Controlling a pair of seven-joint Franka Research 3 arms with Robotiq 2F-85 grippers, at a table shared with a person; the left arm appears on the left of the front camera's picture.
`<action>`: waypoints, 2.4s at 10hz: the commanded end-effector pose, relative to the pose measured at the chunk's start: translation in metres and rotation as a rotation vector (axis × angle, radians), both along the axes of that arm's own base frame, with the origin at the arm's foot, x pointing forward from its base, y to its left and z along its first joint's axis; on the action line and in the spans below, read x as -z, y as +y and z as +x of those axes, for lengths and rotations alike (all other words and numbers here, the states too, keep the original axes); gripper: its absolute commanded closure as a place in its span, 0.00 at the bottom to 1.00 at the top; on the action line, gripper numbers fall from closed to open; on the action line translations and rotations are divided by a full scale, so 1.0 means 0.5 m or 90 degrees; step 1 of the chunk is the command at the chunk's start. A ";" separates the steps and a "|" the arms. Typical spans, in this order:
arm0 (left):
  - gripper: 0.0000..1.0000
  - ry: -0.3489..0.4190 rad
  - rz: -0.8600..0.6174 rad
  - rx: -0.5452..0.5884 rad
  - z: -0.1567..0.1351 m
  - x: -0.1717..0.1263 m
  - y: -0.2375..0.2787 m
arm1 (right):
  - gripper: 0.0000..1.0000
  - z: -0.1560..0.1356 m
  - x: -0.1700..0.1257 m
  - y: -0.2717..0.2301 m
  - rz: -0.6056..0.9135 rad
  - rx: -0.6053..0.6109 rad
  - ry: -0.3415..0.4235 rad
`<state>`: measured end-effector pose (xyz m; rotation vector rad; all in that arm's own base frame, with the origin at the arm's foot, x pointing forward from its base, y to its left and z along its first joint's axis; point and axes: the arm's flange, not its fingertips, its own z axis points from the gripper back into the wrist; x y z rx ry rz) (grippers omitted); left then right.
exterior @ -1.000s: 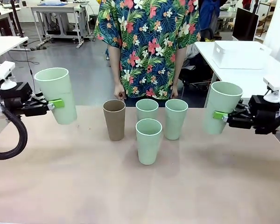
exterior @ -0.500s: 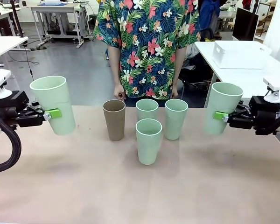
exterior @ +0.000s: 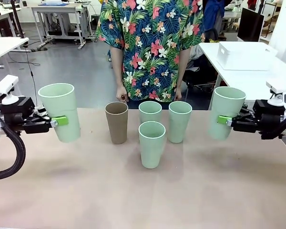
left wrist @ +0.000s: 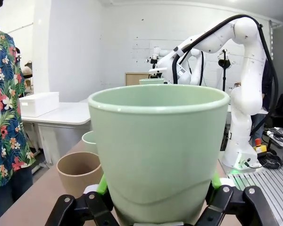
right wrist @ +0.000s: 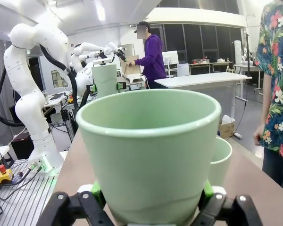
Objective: Stack the cups and store them in the basket.
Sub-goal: Pick up two Reusable plastic cups , one in each hand, then place the stack of Reusable plastic cups into the Pantry Basket.
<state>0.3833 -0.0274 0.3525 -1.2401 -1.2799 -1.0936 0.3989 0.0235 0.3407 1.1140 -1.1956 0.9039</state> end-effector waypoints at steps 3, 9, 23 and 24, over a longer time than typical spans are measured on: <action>0.14 0.000 0.000 0.000 0.000 0.000 0.000 | 0.14 0.000 0.000 -0.002 0.001 0.001 -0.004; 0.14 0.000 0.000 0.000 0.000 0.000 0.000 | 0.14 0.000 0.000 -0.002 0.001 0.001 -0.004; 0.14 0.000 0.000 0.000 0.000 0.000 0.000 | 0.14 0.000 0.000 -0.002 0.001 0.001 -0.004; 0.14 0.000 0.000 0.000 0.000 0.000 0.000 | 0.14 0.000 0.000 -0.002 0.001 0.001 -0.004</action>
